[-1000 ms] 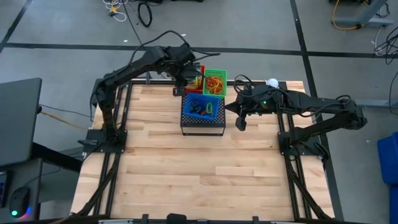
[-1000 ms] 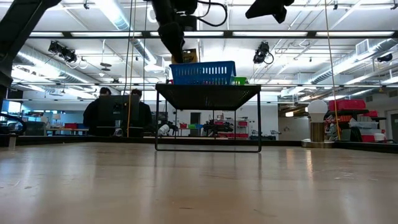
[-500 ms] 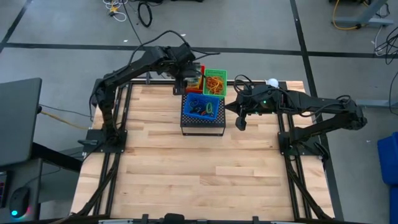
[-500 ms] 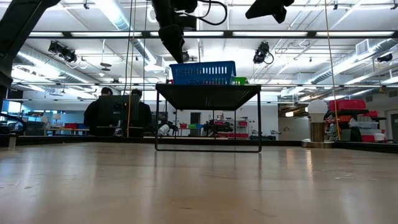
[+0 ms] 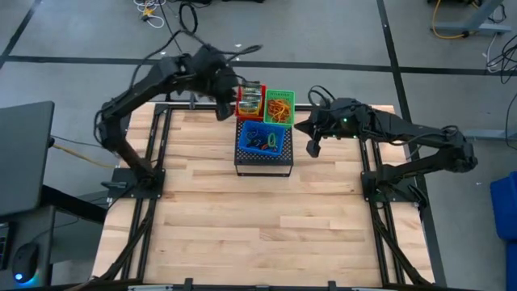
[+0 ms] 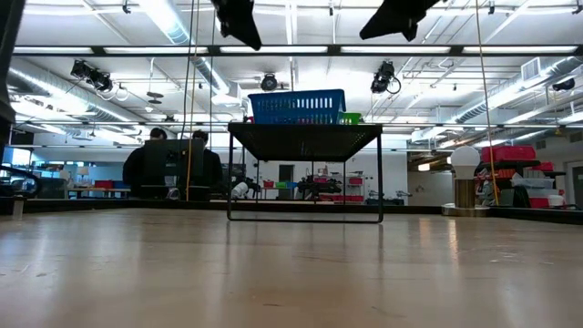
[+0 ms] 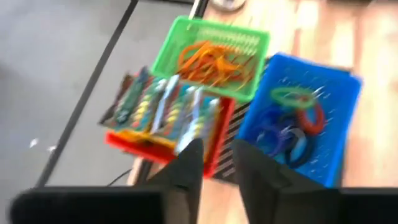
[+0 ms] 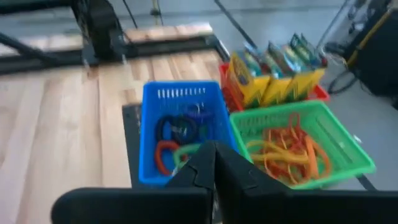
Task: Pick & Place Office Desk Supplies
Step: Return to Home Position
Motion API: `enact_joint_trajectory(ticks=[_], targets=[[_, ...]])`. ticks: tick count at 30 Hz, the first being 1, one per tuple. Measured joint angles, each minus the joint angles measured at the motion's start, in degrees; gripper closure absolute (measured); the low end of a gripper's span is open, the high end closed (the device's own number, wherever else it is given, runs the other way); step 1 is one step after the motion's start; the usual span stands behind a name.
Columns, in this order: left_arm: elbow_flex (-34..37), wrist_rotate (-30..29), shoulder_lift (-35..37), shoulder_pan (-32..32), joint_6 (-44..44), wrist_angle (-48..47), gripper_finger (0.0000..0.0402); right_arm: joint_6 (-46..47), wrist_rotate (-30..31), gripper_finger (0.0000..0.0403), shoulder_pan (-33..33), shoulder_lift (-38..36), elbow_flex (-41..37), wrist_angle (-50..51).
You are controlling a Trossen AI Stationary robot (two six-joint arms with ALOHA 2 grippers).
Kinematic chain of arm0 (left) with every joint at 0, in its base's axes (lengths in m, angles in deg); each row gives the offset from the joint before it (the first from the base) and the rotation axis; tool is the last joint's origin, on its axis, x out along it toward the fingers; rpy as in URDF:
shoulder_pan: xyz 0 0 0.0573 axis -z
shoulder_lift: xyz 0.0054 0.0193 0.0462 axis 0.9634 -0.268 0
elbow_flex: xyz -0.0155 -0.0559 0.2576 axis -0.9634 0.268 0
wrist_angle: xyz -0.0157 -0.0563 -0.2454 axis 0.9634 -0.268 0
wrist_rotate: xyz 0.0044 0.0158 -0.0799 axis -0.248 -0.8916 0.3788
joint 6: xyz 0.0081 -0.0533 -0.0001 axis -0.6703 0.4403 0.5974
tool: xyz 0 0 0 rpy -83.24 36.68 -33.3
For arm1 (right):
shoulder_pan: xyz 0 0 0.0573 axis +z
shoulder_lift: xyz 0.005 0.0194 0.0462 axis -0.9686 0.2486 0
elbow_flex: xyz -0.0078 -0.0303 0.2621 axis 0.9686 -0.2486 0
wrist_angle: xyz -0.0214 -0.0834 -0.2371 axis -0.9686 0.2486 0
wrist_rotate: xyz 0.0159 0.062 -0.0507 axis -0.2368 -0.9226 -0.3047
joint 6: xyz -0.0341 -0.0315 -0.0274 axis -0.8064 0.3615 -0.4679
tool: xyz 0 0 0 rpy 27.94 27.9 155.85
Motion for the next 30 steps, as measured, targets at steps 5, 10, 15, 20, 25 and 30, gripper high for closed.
enact_joint_trajectory(ticks=[5, 10, 15, 20, 25, 30], targets=[[16.70, 2.14, 7.88, 2.81, 3.98, 15.74, 0.0369, -0.52, -5.16, 0.0399, -1.99, -0.90, -9.03, -11.99], [38.58, 5.29, 17.59, 4.60, 8.64, 38.21, 0.0395, 3.52, -7.72, 0.0400, -3.73, -5.78, -19.69, -21.35], [56.51, 5.47, 25.32, 6.00, 14.73, 58.87, 0.0394, 6.27, -7.76, 0.0400, -4.15, -14.95, -27.71, -26.12], [63.84, -0.34, 29.93, 6.83, 24.26, 64.63, 0.0392, 7.76, -4.45, 0.0395, -4.14, -24.93, -33.93, -24.92], [64.29, -3.42, 31.74, 8.37, 38.86, 61.49, 0.0386, 7.89, 0.29, 0.0382, -4.12, -33.83, -36.28, -21.66], [64.37, -3.54, 31.65, 9.01, 35.30, 60.34, 0.0385, 11.42, 7.46, 0.0379, -4.13, -40.13, -36.36, -15.67]])
